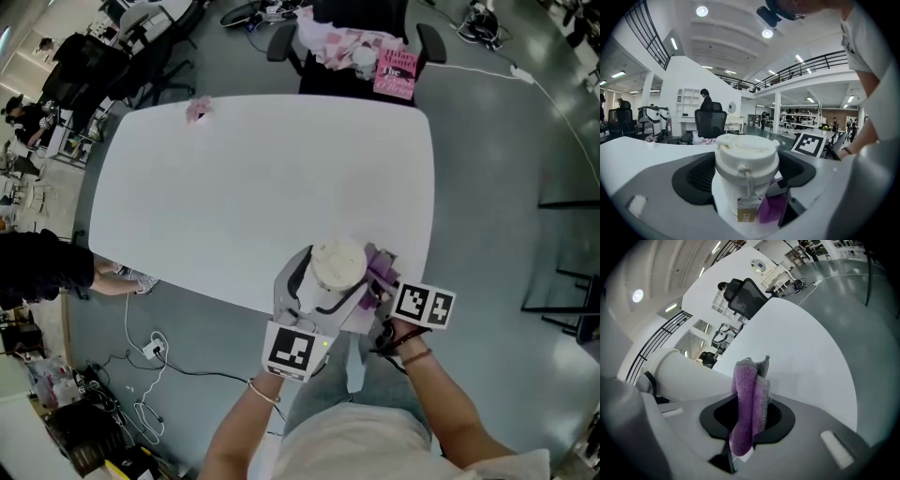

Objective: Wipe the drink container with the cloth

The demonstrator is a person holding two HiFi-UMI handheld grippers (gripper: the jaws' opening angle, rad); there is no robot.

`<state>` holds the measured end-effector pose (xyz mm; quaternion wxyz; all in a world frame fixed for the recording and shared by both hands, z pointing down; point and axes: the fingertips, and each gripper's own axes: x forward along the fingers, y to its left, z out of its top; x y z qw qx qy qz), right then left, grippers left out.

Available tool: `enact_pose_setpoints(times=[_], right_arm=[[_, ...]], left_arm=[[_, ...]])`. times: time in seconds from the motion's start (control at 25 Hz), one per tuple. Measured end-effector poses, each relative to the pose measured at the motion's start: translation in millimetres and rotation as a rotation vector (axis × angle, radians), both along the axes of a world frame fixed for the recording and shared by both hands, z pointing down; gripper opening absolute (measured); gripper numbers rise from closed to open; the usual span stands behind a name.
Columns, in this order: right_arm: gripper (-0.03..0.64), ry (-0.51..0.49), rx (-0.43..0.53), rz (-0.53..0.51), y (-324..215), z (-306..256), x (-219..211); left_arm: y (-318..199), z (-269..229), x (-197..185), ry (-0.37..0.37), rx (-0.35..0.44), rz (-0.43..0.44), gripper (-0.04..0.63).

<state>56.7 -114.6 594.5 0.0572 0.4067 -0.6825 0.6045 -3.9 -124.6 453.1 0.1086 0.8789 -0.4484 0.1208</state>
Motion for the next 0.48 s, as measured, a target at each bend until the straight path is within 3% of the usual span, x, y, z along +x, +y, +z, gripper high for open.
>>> enact_pose_setpoints(times=[0.48], right_arm=[[0.063,0.043,-0.042,0.023,-5,15,2]], left_arm=[[-3,1,1,-0.006,0.006,0.021,0.422]])
